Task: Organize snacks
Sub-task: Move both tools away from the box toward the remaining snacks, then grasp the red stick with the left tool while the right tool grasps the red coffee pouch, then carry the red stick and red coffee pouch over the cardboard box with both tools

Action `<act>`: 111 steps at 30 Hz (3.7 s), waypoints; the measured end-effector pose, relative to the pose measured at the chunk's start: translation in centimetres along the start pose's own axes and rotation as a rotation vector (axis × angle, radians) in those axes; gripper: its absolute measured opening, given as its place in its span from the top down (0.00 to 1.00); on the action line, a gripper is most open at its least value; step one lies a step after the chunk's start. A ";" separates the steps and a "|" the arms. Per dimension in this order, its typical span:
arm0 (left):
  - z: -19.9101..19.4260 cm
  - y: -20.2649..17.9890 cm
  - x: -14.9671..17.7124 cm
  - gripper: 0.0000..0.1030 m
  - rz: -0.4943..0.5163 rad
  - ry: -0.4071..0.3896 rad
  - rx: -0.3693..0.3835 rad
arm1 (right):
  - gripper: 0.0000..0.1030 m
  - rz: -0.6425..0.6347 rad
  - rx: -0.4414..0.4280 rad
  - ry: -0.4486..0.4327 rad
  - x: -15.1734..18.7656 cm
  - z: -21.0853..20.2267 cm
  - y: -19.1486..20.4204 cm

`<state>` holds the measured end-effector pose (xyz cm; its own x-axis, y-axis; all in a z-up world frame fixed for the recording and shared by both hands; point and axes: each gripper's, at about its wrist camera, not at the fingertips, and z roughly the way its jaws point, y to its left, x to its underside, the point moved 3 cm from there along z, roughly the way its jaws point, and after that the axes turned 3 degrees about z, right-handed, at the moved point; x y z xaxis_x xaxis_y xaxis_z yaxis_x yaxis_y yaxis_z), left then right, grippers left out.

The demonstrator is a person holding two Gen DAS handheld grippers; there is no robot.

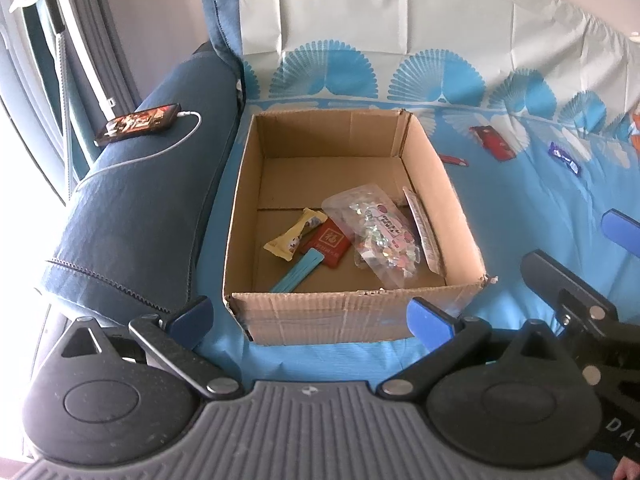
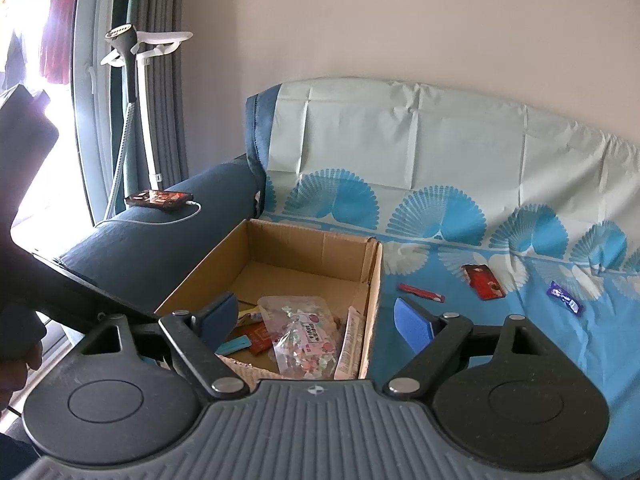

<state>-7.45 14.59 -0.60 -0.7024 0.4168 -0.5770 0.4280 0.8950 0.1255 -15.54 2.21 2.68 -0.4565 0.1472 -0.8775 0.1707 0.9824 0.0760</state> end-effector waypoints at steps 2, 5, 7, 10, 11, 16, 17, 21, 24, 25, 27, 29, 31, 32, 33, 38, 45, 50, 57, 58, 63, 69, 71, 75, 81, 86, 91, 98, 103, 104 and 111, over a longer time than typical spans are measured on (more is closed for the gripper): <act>-0.1 -0.3 0.0 0.00 0.010 0.002 -0.005 | 0.16 0.011 0.000 -0.003 0.1 -0.2 -0.3; -0.1 -0.8 -0.1 0.00 0.027 0.006 -0.014 | 0.16 0.029 -0.001 -0.008 0.3 -0.3 -0.8; -0.1 -1.1 -0.2 0.00 0.038 0.008 -0.019 | 0.16 0.044 -0.001 -0.011 0.5 -0.5 -1.3; -0.1 -1.6 -0.4 0.00 0.058 0.009 -0.029 | 0.16 0.069 0.001 -0.012 0.6 -0.5 -1.9; -0.1 -1.9 -0.5 0.00 0.066 0.008 -0.033 | 0.16 0.080 0.002 -0.014 0.7 -0.5 -2.2; -0.1 -3.2 -1.2 0.00 0.117 -0.002 -0.047 | 0.16 0.132 0.017 -0.015 1.0 -0.4 -3.6; -0.1 -3.5 -1.3 0.00 0.130 -0.003 -0.048 | 0.16 0.144 0.022 -0.014 1.0 -0.3 -3.9; 0.3 -4.6 -1.8 0.00 0.175 -0.008 -0.049 | 0.16 0.201 0.047 -0.006 1.4 0.1 -5.7; 0.8 -5.5 -2.5 0.00 0.197 -0.006 -0.044 | 0.16 0.238 0.066 0.008 1.7 0.5 -6.9; 1.0 -5.8 -2.7 0.00 0.203 -0.004 -0.041 | 0.16 0.247 0.072 0.011 1.8 0.6 -7.3; 1.3 -6.3 -3.2 0.00 0.212 -0.002 -0.035 | 0.16 0.261 0.085 0.020 1.9 1.0 -8.1; 1.8 -7.0 -3.8 0.00 0.219 0.001 -0.027 | 0.16 0.269 0.101 0.025 2.0 1.3 -8.9; 2.3 -7.7 -4.5 0.00 0.225 0.005 -0.017 | 0.16 0.270 0.117 0.030 2.0 1.6 -9.8; 2.5 -8.0 -4.9 0.00 0.227 0.006 -0.011 | 0.15 0.271 0.130 0.031 2.1 1.8 -10.3; 2.8 -8.4 -5.3 0.00 0.229 0.006 -0.004 | 0.15 0.272 0.142 0.033 2.1 1.9 -10.8; 4.4 -10.9 -8.4 0.00 0.243 -0.003 0.025 | 0.15 0.269 0.222 0.035 1.8 3.0 -14.6; 8.8 -15.6 -15.5 0.00 0.215 0.038 0.123 | 0.13 0.269 0.325 0.032 0.9 6.3 -22.4; 13.6 -18.9 -20.8 0.00 0.183 0.077 0.144 | 0.08 0.272 0.318 0.055 0.6 11.5 -27.8; 23.9 -24.5 -28.0 0.00 0.157 0.210 0.167 | 0.06 0.228 0.297 0.154 1.5 22.9 -34.7; 25.6 -25.0 -28.6 0.00 0.138 0.239 0.175 | 0.06 0.219 0.290 0.164 1.6 24.2 -35.4; 35.6 -25.4 -29.7 0.00 -0.075 0.438 0.135 | 0.06 0.205 0.272 0.203 2.8 30.9 -37.7; 42.7 -24.5 -28.3 0.00 -0.270 0.573 0.112 | 0.06 0.224 0.198 0.260 4.0 37.8 -39.0; 44.3 -24.4 -28.1 0.00 -0.299 0.594 0.100 | 0.06 0.216 0.176 0.282 4.2 39.6 -39.1; 47.4 -24.5 -27.8 0.00 -0.330 0.644 0.107 | 0.06 0.184 0.175 0.306 3.7 43.6 -39.8; 49.5 -24.3 -27.0 0.00 -0.331 0.679 0.066 | 0.00 0.134 0.162 0.365 3.3 48.0 -40.4; 49.7 -24.4 -27.3 0.00 -0.352 0.688 0.059 | 0.00 0.094 0.151 0.331 3.2 48.2 -40.3; 48.4 -24.1 -27.7 0.28 -0.378 0.637 0.030 | 0.34 0.025 0.151 0.296 3.0 46.5 -39.9; 46.7 -23.5 -28.1 0.97 -0.354 0.592 0.098 | 0.37 0.041 0.198 0.298 4.8 41.5 -39.7; 43.6 -23.3 -27.6 0.97 -0.293 0.520 0.123 | 0.38 0.142 0.233 0.272 6.0 37.4 -39.3; 42.8 -23.4 -27.5 0.97 -0.281 0.505 0.136 | 0.38 0.158 0.239 0.264 6.0 36.6 -39.2; 35.6 -24.1 -27.1 0.97 -0.185 0.409 0.225 | 0.38 0.288 0.286 0.172 4.8 30.5 -37.8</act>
<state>21.52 -23.91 -16.77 -0.9241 0.3231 -0.2039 0.3559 0.9221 -0.1519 2.39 -37.76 -18.85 -0.4898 0.4513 -0.7460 0.5364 0.8305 0.1503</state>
